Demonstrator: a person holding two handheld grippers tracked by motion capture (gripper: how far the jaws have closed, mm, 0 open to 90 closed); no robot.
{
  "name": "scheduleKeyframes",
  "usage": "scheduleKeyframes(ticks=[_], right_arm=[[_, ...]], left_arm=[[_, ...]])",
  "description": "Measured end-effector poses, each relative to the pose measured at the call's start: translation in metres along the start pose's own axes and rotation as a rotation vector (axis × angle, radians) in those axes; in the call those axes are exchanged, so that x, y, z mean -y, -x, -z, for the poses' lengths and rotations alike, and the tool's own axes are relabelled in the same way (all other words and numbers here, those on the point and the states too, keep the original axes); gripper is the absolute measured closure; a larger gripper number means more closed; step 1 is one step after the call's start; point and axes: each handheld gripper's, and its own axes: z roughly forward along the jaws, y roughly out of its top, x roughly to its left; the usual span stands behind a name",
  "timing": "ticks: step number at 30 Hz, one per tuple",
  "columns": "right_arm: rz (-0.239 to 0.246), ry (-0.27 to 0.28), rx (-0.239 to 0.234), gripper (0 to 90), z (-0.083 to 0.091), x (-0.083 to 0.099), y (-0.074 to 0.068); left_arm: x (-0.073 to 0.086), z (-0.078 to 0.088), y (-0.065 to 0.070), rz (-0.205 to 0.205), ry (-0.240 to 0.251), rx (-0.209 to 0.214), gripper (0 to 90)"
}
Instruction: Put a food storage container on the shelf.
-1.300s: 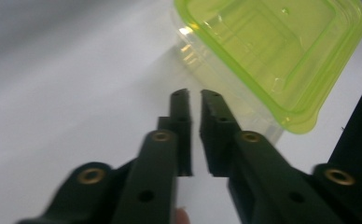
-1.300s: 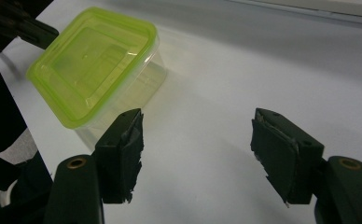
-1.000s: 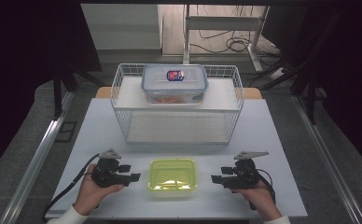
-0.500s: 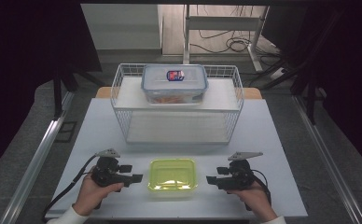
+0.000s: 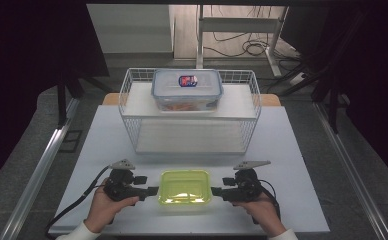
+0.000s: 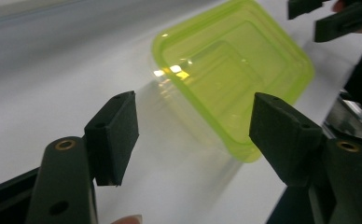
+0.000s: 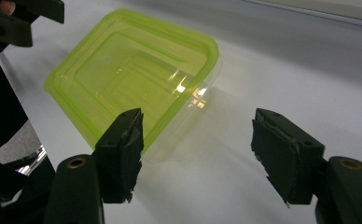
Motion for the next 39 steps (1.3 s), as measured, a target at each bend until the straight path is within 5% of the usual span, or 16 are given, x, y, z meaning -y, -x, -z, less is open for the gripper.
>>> scheduleKeyframes(ticks=[11, 30, 39], right_arm=[[-0.038, -0.01, -0.004, 41.5, -0.016, -0.009, -0.002], [-0.065, -0.056, -0.046, 51.0, -0.032, -0.007, -0.003], [-0.093, -0.05, -0.097, 63.2, -0.032, -0.006, -0.001]], left_arm=[[-0.005, -0.025, -0.007, 0.06, -0.042, 0.058, 40.0], [-0.003, -0.037, -0.014, 0.098, -0.077, 0.118, 45.0], [-0.001, -0.039, -0.012, 0.094, -0.07, 0.116, 63.6]])
